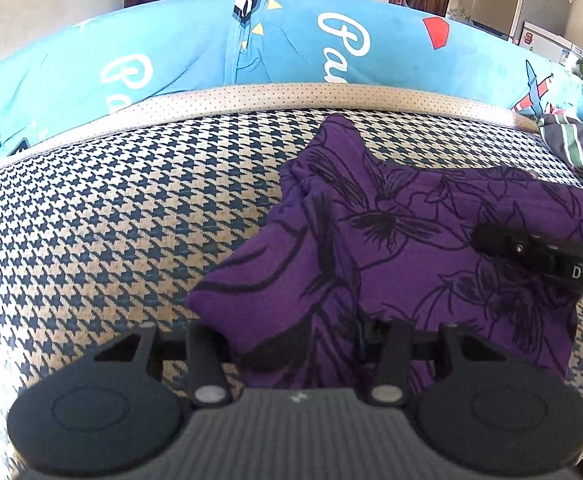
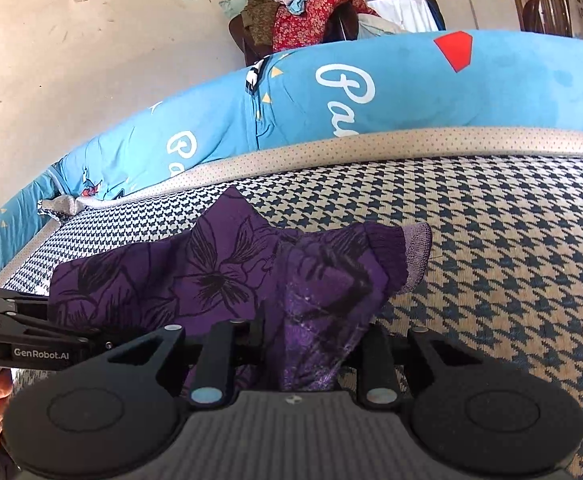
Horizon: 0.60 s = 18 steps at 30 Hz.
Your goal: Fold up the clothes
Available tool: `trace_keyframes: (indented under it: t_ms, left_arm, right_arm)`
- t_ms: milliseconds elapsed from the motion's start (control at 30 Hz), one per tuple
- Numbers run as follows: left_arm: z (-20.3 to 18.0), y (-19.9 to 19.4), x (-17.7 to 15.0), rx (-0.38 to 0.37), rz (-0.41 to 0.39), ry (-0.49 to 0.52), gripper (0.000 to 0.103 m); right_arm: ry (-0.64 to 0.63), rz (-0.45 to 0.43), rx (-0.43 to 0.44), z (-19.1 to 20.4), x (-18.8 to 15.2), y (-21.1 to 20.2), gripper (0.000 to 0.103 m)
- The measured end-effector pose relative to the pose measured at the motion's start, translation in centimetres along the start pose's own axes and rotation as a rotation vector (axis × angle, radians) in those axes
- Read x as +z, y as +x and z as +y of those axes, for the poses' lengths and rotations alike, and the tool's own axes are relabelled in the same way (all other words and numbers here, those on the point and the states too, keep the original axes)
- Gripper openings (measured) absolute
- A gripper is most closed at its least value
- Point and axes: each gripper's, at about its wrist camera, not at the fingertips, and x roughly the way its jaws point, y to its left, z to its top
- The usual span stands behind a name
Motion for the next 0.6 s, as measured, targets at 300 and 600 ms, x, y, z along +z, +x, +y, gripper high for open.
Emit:
trace_keyframes:
  t_ms: [300,600]
  left_arm:
    - [-0.7,-1.0,1.2,0.037,-0.046,-0.009,0.044]
    - [-0.9,-2.0,2.1,0.058,-0.084,-0.036,0.044]
  right_arm:
    - [-0.026,-0.075,-0.019,0.8,1.3,-0.9,0.023]
    - [-0.041,-0.131,-0.035,1.5,2.3,-1.7,0.023]
